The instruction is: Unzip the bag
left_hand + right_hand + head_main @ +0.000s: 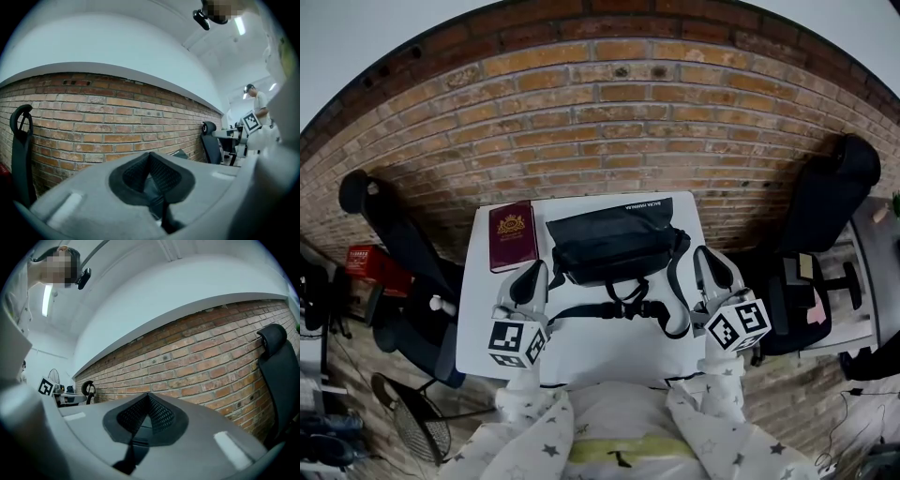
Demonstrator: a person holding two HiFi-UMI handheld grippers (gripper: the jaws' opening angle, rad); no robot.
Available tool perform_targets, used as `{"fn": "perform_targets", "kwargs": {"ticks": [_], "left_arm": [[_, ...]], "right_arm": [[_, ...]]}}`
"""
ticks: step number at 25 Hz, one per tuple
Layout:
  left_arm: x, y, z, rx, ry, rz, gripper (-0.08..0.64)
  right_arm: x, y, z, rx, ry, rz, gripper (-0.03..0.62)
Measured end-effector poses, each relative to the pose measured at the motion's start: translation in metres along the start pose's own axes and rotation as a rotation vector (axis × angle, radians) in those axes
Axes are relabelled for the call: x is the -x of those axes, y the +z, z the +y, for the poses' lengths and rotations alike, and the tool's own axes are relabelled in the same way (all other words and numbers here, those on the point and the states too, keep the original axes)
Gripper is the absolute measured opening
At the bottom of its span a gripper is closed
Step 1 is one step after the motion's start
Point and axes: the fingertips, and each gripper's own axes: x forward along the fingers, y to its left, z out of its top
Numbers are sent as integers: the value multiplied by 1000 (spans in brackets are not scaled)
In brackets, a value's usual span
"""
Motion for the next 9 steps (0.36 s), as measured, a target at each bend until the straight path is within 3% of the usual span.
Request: {"fn": "perform_targets", "kwargs": {"ticks": [9], "left_arm": [[-1, 1, -8, 4, -3, -4, -2]], "right_arm": [[11, -4, -10, 14, -26, 0, 9]]}}
